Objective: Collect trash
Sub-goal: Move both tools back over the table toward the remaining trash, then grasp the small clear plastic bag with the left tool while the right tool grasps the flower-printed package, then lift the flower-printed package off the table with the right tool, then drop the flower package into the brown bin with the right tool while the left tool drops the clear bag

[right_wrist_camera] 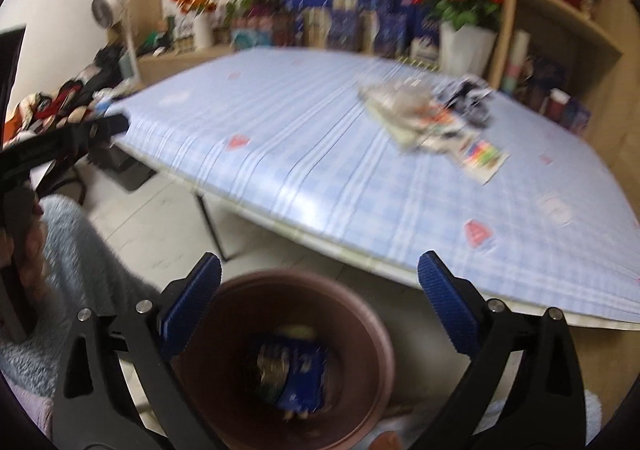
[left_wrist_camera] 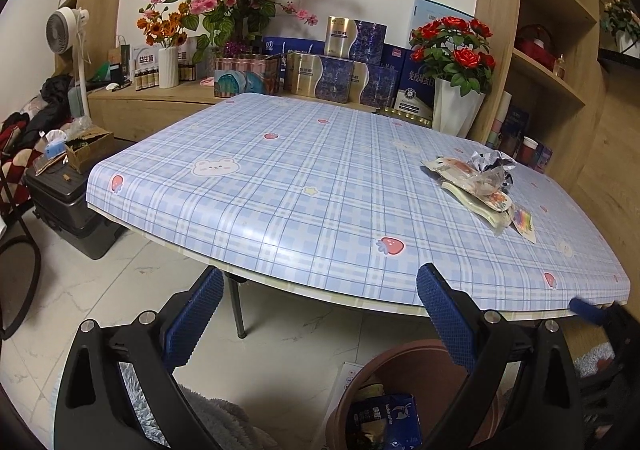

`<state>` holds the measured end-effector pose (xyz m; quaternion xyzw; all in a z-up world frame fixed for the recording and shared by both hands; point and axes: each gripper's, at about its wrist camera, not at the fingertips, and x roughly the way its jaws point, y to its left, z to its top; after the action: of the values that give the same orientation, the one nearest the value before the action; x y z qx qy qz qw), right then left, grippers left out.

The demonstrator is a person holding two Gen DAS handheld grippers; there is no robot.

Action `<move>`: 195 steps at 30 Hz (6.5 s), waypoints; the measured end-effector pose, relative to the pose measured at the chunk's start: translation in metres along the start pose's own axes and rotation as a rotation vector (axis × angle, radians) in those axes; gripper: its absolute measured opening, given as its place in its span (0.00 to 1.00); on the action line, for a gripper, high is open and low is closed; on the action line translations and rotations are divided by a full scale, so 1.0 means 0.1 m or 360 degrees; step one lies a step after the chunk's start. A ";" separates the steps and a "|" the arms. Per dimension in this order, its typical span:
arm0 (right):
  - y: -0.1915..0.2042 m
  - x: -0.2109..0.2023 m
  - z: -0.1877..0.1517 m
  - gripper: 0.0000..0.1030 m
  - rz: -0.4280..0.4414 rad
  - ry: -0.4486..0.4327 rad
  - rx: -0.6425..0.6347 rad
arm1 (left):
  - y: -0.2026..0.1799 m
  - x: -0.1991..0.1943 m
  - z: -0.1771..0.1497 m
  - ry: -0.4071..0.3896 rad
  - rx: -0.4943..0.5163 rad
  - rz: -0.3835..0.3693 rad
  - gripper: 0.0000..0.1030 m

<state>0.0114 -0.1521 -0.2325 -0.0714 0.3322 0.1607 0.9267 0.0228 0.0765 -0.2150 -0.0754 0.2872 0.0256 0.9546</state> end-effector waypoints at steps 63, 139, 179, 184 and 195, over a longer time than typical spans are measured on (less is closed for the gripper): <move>-2.01 0.57 0.70 0.94 0.0017 -0.0027 0.0439 | -1.77 1.57 1.25 0.0343 0.0421 -0.0640 0.11; -0.69 0.13 1.74 0.75 0.0177 -0.0113 -0.0283 | -0.21 0.06 0.81 0.0117 -0.0028 -0.0578 0.10; 0.10 0.80 -0.32 0.88 0.0649 0.0859 -0.0064 | -0.13 -0.23 0.51 0.0165 -0.0023 -0.0578 0.10; -0.02 0.64 -0.16 0.94 0.0611 0.0674 0.0034 | -0.16 -0.20 0.50 0.0185 -0.0007 -0.0578 0.10; -0.34 -0.09 0.21 0.94 0.0235 -0.0018 0.0099 | -0.44 -0.11 0.30 0.0287 0.0077 -0.0628 0.10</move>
<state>0.0289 -0.1817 -0.2100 -0.0169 0.3362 0.2187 0.9159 0.0343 0.0382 -0.1788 -0.1090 0.3515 -0.1754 0.9131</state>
